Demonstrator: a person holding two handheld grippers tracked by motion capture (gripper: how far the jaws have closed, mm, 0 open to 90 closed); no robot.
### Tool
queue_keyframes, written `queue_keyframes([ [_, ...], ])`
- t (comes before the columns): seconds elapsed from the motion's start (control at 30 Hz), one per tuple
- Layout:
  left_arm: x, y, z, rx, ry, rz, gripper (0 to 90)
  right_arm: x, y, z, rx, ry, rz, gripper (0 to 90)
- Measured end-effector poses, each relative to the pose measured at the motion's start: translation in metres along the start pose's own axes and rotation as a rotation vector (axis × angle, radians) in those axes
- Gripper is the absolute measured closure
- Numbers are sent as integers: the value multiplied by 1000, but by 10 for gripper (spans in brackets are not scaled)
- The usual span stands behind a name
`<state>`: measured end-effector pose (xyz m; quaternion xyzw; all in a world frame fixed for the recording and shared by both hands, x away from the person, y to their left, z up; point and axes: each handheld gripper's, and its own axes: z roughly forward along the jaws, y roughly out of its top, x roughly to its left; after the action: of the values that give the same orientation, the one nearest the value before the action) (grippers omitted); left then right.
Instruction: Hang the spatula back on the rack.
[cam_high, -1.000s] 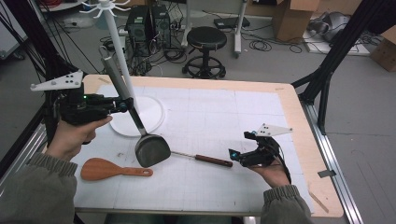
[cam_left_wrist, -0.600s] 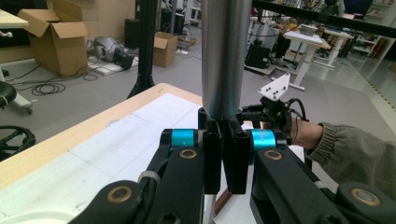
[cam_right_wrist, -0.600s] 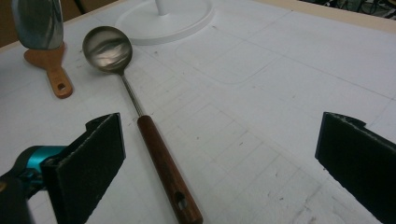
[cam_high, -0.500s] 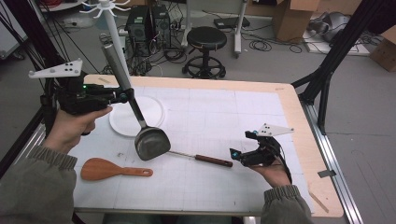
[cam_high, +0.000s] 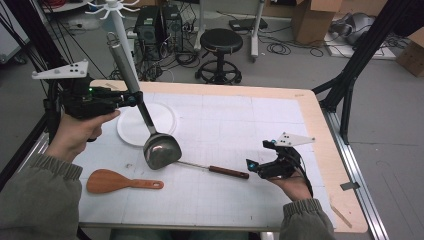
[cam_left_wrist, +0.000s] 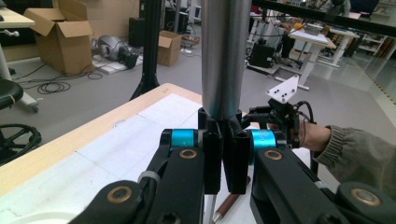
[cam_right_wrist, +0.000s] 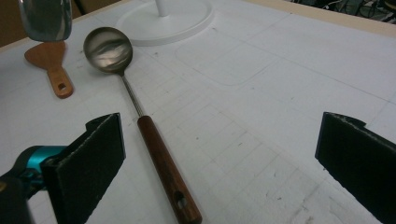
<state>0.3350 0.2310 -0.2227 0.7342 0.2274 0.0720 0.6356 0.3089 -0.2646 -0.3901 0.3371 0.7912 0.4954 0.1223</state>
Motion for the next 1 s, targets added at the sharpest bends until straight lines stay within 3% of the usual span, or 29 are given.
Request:
queue_keyframes([
  [0.33, 16, 17, 8, 21, 21, 9, 873, -3, 0, 0, -4, 1, -1, 7],
  [1.0, 51, 28, 17, 40, 55, -17, 873, -11, -1, -2, -21, -28, 9, 6],
])
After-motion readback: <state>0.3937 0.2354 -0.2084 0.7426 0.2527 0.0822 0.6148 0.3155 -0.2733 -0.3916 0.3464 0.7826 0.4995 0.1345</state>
